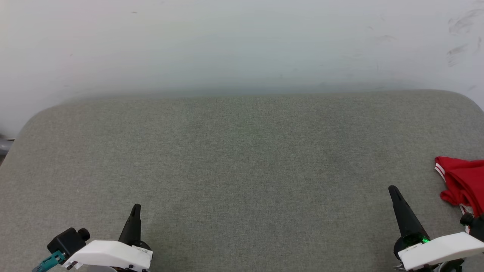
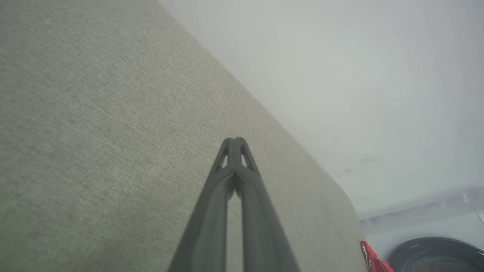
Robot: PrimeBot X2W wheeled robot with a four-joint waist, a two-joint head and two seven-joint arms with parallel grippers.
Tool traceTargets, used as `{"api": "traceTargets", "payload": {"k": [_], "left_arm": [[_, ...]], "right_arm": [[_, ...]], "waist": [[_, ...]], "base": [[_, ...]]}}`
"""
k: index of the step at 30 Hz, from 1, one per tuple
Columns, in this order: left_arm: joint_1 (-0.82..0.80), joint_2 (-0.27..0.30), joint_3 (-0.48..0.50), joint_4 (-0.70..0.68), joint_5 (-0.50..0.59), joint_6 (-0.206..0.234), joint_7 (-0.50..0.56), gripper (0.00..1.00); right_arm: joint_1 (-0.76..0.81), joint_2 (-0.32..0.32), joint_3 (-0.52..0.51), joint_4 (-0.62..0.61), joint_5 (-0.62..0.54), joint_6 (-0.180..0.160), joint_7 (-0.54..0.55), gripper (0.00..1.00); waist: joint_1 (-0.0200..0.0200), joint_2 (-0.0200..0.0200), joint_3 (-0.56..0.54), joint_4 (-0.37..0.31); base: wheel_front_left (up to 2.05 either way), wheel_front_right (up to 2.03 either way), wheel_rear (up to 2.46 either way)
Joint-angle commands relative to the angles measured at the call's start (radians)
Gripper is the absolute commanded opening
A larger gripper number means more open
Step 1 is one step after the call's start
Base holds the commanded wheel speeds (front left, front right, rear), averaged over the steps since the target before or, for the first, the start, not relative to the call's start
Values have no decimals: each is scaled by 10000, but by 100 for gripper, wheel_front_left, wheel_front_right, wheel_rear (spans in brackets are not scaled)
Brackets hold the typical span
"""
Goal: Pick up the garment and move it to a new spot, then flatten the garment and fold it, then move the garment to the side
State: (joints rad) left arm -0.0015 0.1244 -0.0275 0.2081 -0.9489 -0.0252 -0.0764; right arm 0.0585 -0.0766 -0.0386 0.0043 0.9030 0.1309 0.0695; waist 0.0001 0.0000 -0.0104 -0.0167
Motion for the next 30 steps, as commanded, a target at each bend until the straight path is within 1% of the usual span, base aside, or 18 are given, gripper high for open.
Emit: {"api": "traceTargets", "payload": {"k": [1, 30], "left_arm": [[-247, 19, 83, -64, -248, -66, 75, 0], [-657, -321, 693, 127, -3099, -526, 911, 0]], "right_arm": [[-275, -84, -8, -3, 309, 0, -49, 0], [-923, -97, -124, 1062, 3521, -1, -7, 0]], "waist": [[0, 0, 2, 2], [-1, 0, 50, 62]], "base": [[0, 0, 0], [0, 0, 0]]}}
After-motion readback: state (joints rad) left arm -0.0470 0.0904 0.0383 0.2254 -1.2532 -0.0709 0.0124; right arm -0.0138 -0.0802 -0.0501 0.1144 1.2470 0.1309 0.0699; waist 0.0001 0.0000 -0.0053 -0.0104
